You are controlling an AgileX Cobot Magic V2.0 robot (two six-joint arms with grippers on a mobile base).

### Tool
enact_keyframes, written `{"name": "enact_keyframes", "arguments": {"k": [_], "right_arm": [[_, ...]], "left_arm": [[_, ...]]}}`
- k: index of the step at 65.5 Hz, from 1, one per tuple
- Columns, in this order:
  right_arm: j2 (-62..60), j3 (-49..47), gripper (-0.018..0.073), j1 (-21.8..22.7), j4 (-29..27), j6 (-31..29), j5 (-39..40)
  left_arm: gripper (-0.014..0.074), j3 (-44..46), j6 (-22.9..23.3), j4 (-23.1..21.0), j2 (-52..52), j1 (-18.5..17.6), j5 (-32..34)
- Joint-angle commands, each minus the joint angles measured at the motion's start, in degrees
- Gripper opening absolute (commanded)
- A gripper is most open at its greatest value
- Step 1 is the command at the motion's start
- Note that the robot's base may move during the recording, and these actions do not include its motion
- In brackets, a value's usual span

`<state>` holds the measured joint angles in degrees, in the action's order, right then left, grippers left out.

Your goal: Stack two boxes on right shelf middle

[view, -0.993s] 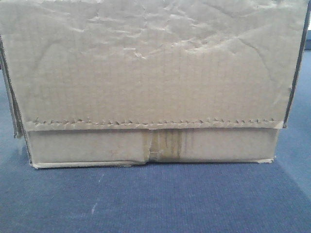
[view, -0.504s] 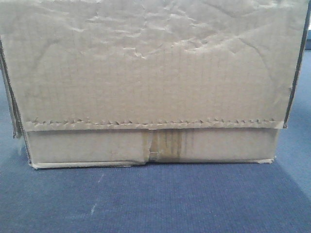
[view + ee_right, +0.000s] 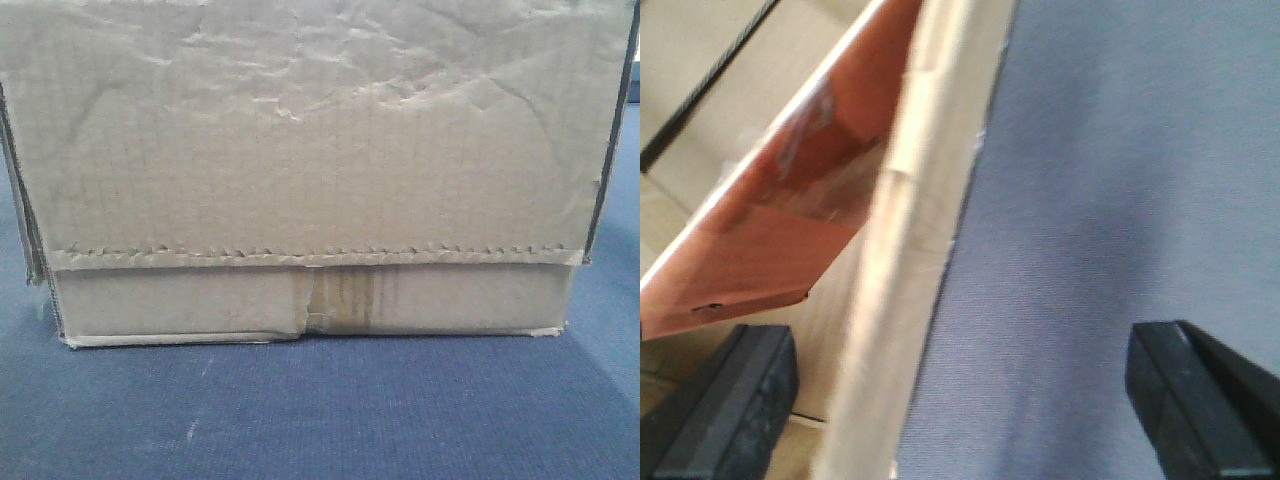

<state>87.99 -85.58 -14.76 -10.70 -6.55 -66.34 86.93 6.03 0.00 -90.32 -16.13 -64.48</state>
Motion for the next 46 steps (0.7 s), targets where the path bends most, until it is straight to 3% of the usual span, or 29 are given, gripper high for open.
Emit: {"name": "enact_keyframes", "arguments": {"k": [1,12,19,24,32,33,46], "right_arm": [[1.32,-0.13,0.0549,-0.31,-0.28,-0.86,0.62],[2.76,-0.13,0.0534,-0.31,0.09,-0.86,1.22],[2.75,-0.13,0.0410,-0.31,0.09,-0.86,2.08],[2.75,-0.13,0.0240,-0.31,0.09,-0.86,2.20],[2.75,-0.13,-0.0105,-0.31,0.09,-0.86,2.20],[2.75,-0.13,-0.0154,-0.31,0.09,-0.86,2.20],[2.50,-0.13,-0.0151,-0.31,0.12,-0.86,2.31]], "left_arm": [[0.0591,-0.14,0.45,-1.38,-1.01,0.45,0.70],[0.0577,-0.14,0.45,-2.05,-2.66,0.45,0.35],[0.0495,-0.14,0.45,-2.31,-2.81,0.45,0.23],[0.0349,-0.02,0.45,-2.31,-2.81,0.45,0.09],[-0.0091,-0.02,0.45,-2.31,-2.81,0.45,-0.37],[-0.0109,-0.02,0.45,-2.31,-2.81,0.45,-0.47],[-0.0111,0.06,0.77,-2.31,-2.38,0.45,-1.72]]}}
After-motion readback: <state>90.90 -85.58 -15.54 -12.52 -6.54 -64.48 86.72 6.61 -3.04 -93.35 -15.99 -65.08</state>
